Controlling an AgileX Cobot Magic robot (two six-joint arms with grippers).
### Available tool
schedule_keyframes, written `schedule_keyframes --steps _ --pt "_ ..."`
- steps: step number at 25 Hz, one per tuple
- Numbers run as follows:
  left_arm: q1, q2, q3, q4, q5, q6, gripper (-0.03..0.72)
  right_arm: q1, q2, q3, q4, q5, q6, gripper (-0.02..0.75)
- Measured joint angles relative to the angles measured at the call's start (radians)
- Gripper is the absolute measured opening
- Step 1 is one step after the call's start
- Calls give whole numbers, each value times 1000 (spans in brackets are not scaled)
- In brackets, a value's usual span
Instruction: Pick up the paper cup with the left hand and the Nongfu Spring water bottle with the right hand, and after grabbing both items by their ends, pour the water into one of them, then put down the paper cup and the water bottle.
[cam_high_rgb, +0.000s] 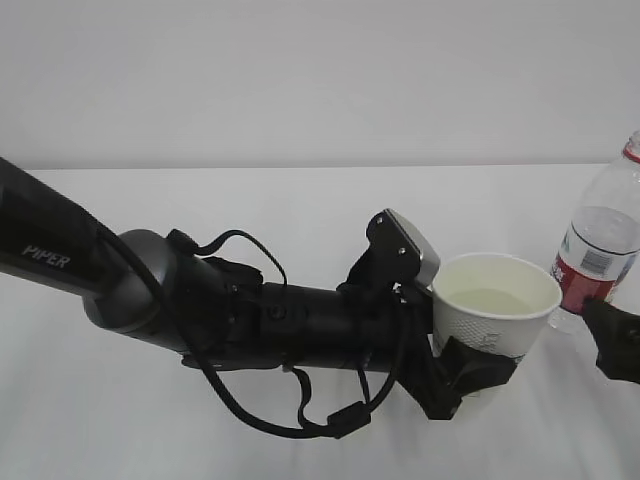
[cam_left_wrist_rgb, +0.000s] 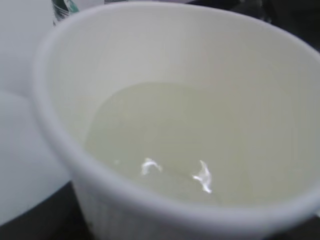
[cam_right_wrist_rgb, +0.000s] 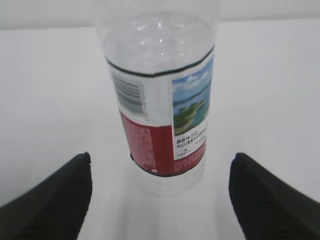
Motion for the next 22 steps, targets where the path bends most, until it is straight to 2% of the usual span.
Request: schedule_keyframes --steps 22 --pt "0 0 -2 0 19 0 501 0 -136 43 -21 0 78 629"
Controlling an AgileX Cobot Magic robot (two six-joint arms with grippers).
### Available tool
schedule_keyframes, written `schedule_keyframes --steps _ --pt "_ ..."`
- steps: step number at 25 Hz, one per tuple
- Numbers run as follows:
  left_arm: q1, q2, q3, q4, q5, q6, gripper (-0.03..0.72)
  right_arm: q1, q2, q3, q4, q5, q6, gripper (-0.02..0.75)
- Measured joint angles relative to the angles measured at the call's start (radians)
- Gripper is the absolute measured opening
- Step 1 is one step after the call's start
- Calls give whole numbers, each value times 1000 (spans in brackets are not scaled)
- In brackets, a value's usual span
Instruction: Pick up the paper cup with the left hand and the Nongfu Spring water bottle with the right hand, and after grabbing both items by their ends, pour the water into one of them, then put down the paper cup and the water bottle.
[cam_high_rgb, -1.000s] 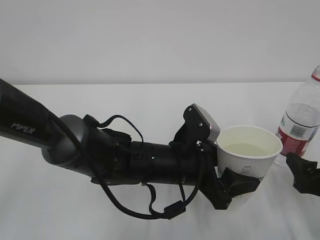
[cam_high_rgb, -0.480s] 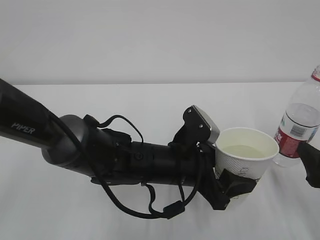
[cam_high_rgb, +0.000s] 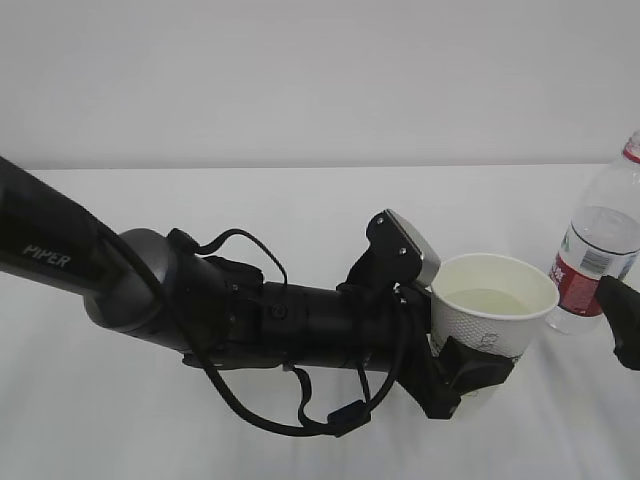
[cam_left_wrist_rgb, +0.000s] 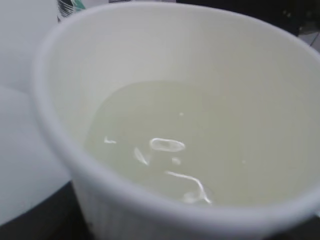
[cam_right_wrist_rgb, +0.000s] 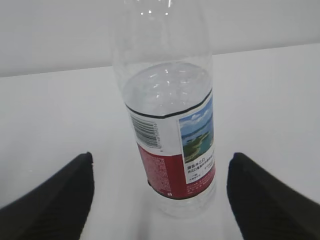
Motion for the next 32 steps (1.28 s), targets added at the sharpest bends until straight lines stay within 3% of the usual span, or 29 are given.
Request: schedule_keyframes --steps 10,21,32 --pt "23 0 0 -65 -2 68 501 0 -4 0 0 0 0 629" --pt "102 0 0 -162 -41 129 501 0 -4 0 0 0 0 625" --pt "186 0 0 -178 -69 131 501 0 -4 0 0 0 0 615"
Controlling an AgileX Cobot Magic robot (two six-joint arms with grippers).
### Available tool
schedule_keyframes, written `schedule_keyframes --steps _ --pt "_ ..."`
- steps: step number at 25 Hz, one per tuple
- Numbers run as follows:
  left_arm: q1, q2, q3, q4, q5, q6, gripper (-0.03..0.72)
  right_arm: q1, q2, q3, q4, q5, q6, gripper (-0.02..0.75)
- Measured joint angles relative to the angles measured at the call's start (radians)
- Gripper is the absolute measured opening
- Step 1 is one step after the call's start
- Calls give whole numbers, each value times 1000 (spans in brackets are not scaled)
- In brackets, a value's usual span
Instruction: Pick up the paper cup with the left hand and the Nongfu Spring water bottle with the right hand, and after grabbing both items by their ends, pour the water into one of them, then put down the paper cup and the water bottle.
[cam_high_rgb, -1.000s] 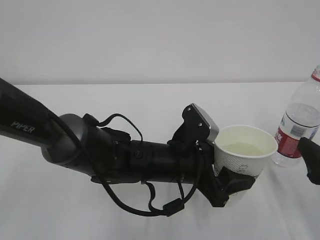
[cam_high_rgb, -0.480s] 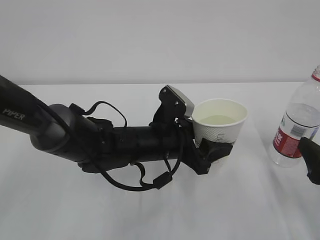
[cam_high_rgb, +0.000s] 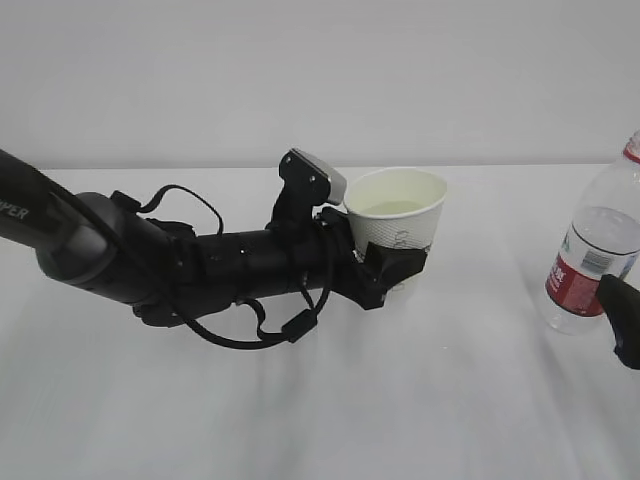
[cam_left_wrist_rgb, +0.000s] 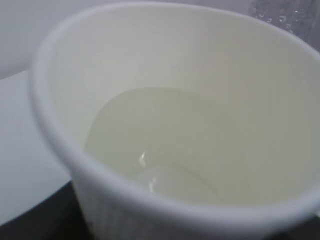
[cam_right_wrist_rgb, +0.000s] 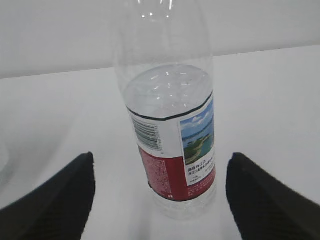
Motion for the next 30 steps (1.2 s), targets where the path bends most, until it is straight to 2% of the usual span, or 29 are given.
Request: schedule_keyframes --steps 21,26,30 --pt "96 0 10 0 -95 5 501 0 -1 0 0 0 -47 609" --pt "122 0 73 -4 -173 94 501 0 -1 0 0 0 -50 609" --pt "131 0 108 -37 -211 120 501 0 -1 0 0 0 -50 609"
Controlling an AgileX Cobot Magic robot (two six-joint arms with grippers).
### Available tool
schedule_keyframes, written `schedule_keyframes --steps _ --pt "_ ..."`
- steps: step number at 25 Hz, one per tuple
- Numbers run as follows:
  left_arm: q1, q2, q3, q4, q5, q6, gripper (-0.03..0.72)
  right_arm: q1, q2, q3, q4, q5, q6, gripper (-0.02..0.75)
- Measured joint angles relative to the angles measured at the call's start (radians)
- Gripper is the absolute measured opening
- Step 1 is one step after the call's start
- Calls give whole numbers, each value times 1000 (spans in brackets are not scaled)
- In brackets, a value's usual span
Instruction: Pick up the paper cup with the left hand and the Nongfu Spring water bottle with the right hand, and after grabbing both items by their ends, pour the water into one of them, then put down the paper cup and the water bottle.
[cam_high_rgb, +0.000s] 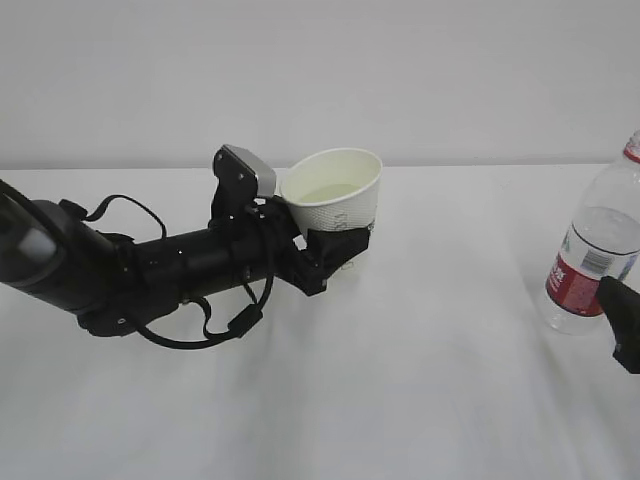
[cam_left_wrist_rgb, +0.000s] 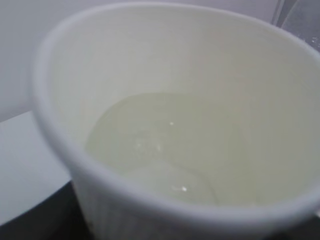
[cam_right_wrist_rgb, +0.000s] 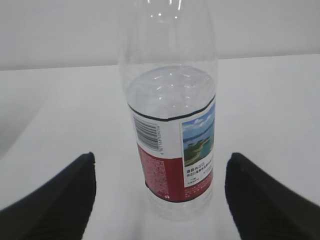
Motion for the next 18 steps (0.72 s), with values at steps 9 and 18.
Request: schedule_keyframes --steps 9,18 --pt "43 0 10 -11 -3 13 501 0 0 0 0 0 -2 608" --pt "85 -20 88 -88 -4 52 501 0 0 0 0 0 -20 608"
